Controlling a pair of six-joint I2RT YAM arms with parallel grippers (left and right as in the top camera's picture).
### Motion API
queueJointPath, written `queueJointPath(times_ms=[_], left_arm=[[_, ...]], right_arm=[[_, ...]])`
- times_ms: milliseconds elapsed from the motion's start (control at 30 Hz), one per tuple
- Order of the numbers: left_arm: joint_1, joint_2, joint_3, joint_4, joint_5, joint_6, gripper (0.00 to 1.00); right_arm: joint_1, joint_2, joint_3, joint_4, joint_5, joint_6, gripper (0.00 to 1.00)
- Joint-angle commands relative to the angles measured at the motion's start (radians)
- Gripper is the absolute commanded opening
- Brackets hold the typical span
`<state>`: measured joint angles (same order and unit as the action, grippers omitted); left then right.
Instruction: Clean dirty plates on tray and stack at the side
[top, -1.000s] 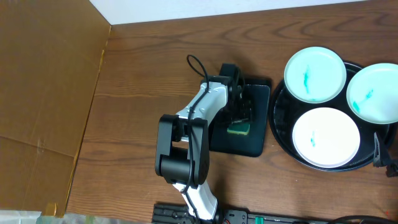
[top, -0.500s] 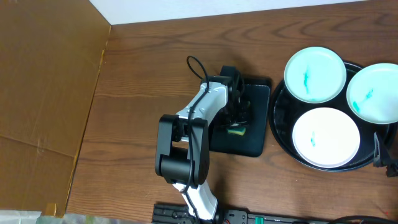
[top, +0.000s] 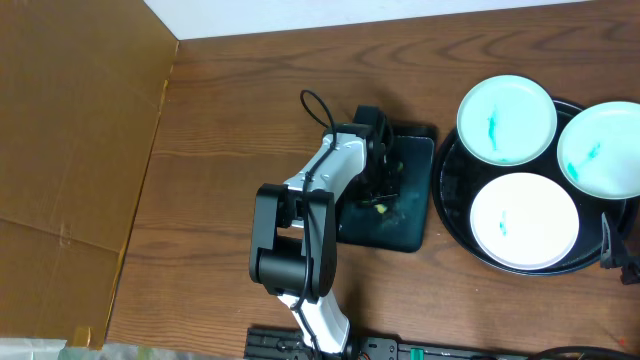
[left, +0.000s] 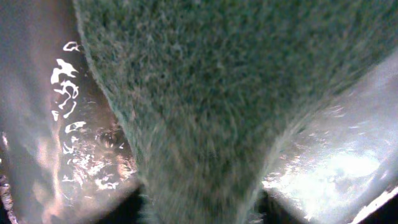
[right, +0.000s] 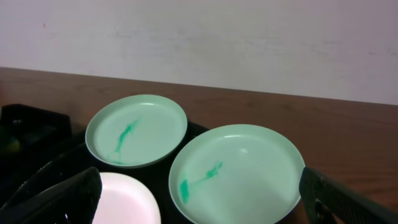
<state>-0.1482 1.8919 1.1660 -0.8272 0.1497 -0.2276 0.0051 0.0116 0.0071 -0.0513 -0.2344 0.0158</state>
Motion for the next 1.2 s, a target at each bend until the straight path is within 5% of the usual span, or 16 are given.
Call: queueJointPath(times_ms=[0, 267, 300, 400, 433, 467, 633, 700, 733, 767, 800, 1167], left_arm=[[-0.002, 0.01, -0.011, 0.023, -0.047, 0.008, 0.87], [-0.002, 0.01, -0.012, 0.105, -0.109, 0.008, 0.88], [-0.002, 0.01, -0.012, 0.113, -0.109, 0.008, 0.82], [-0.002, 0.01, -0.012, 0.115, -0.109, 0.008, 0.25], [-0.002, 0.01, -0.012, 0.112, -0.109, 0.008, 0.14], [-0.002, 0.01, -0.012, 0.11, -0.109, 0.008, 0.07], [-0.002, 0.01, -0.012, 0.103, -0.109, 0.008, 0.07], [-0.002, 0.01, -0.012, 0.104, -0.109, 0.008, 0.08], [-0.002, 0.01, -0.012, 0.105, -0.109, 0.008, 0.28], [-0.002, 0.01, -0.012, 0.108, -0.109, 0.008, 0.61], [-0.002, 0.01, -0.012, 0.111, -0.109, 0.008, 0.85], [-0.002, 0.01, -0.012, 0.22, -0.109, 0.008, 0.87]], right_arm=[[0.01, -0.005, -0.002, -0.004, 0.002, 0.013, 0.99], [0.01, -0.005, -0.002, -0.004, 0.002, 0.013, 0.99], [0.01, -0.005, -0.002, -0.004, 0.002, 0.013, 0.99], [0.01, -0.005, -0.002, -0.004, 0.002, 0.013, 0.99], [0.01, -0.005, -0.002, -0.004, 0.002, 0.013, 0.99], [0.01, -0.005, -0.002, -0.004, 0.002, 0.013, 0.99], [0.01, -0.005, -0.002, -0.004, 0.002, 0.013, 0.99], [0.01, -0.005, -0.002, -0.004, 0.002, 0.013, 0.99], [0.01, -0.005, -0.002, -0.004, 0.002, 0.013, 0.99], [0.01, -0.005, -0.002, -0.004, 0.002, 0.013, 0.99], [0.01, -0.005, -0.002, -0.004, 0.002, 0.013, 0.99], [0.01, -0.005, -0.002, -0.004, 0.002, 0.013, 0.99]])
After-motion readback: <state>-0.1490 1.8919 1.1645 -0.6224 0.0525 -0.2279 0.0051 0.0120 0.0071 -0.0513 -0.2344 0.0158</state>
